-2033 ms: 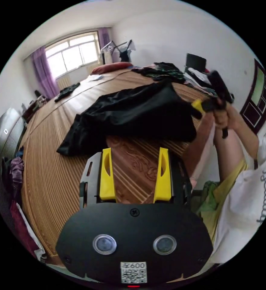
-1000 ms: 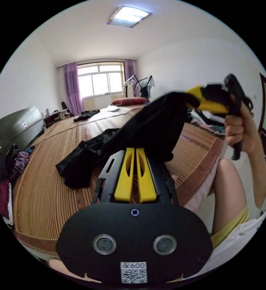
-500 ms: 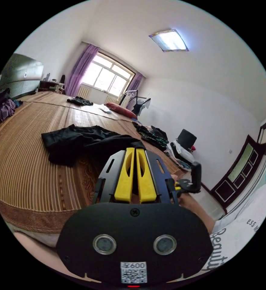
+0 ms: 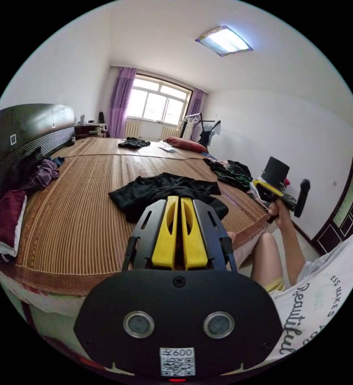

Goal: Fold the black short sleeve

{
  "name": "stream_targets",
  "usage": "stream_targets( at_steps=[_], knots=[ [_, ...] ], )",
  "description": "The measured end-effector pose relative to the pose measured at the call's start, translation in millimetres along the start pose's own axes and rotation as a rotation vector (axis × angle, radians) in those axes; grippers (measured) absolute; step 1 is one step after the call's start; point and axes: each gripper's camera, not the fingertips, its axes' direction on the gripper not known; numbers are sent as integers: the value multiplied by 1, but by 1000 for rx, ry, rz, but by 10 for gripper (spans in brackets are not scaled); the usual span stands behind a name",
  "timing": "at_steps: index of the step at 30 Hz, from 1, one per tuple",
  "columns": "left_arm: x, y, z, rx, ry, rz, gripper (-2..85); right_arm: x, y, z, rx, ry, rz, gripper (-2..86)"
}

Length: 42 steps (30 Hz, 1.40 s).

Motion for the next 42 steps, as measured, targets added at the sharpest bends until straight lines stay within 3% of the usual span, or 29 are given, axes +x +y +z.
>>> stream_targets(
  at_steps=[3,6,10,12,14,17,20,24,28,31,36,38,42],
  knots=[
    [-9,6,11,-53,47,-22,7,-3,-4,-27,42,-201,-95,5],
    [-11,14,27,-74,88,-78,8,-58,28,-25,-9,-455,-179,75],
    [-4,12,46,-16,282,-187,8,-214,108,-24,-151,-710,-335,145],
    [4,8,54,23,370,-202,9,-283,147,-28,-211,-690,-422,147],
    [19,4,65,17,408,-177,10,-335,177,-30,-174,-420,-456,128],
    [31,8,74,-4,383,-146,12,-341,175,-13,-209,-247,-413,65],
    [32,20,75,-17,324,-119,17,-281,157,-20,-127,-304,-249,4],
    [27,46,72,-18,128,-114,31,-186,122,-30,-59,-398,-16,-6],
    [32,100,74,17,-13,-154,77,-177,91,-46,-26,-218,-187,-8],
    [52,143,83,11,-89,-201,119,-189,80,-51,2,-257,-244,-8],
    [124,179,85,96,-209,-42,138,-215,73,-42,14,-225,-312,-8],
    [174,181,95,62,-140,205,145,-226,71,-40,8,-256,-331,-8],
    [231,193,125,5,-19,343,169,-233,69,-38,26,-340,-325,-8]
  ],
)
